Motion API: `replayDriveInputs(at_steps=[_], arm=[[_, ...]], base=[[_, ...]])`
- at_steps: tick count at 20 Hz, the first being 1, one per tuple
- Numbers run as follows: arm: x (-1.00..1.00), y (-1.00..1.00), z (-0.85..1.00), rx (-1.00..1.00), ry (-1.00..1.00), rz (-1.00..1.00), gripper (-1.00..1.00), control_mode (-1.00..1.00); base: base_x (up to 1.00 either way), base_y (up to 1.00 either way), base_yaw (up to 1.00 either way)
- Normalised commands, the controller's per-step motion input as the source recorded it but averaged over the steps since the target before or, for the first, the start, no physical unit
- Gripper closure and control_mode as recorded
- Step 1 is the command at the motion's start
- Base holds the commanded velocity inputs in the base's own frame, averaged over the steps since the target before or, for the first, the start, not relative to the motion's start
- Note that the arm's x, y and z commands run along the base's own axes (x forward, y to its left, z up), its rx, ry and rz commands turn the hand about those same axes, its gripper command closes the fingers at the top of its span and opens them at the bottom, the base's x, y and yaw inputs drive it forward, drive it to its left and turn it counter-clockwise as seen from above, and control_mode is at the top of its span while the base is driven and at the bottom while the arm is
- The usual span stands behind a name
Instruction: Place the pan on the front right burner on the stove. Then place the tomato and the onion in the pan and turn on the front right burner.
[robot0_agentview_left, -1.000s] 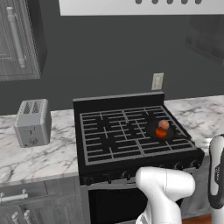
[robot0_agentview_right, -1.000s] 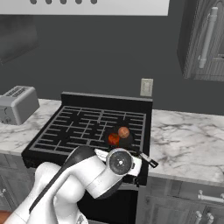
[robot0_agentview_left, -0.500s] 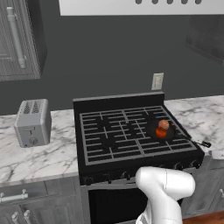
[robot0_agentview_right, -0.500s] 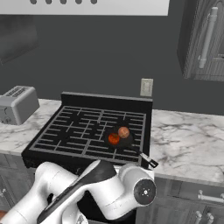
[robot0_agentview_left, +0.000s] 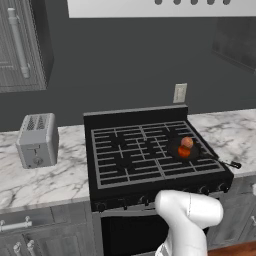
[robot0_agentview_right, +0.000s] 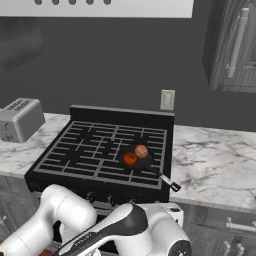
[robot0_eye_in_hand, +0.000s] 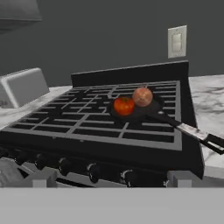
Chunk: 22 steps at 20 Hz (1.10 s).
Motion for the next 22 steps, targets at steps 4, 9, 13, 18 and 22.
replayDriveInputs(at_steps=[4, 9, 13, 18, 22], arm=[[-0.11, 0.00, -0.28, 0.00, -0.19, -0.01, -1.00, -1.00], [-0.01, 0.00, -0.19, 0.00, -0.11, -0.03, -1.00, -1.00], [0.11, 0.00, -0.13, 0.00, -0.05, 0.00, -1.00, -1.00], [0.27, 0.00, -0.16, 0.00, -0.04, 0.00, -1.00, -1.00], [0.23, -0.11, -0.23, 0.00, -0.03, 0.00, -1.00, -1.00]], base=[[0.00, 0.00, 0.00], [0.00, 0.00, 0.00], [0.00, 0.00, 0.00], [0.00, 0.00, 0.00], [0.00, 0.00, 0.00]])
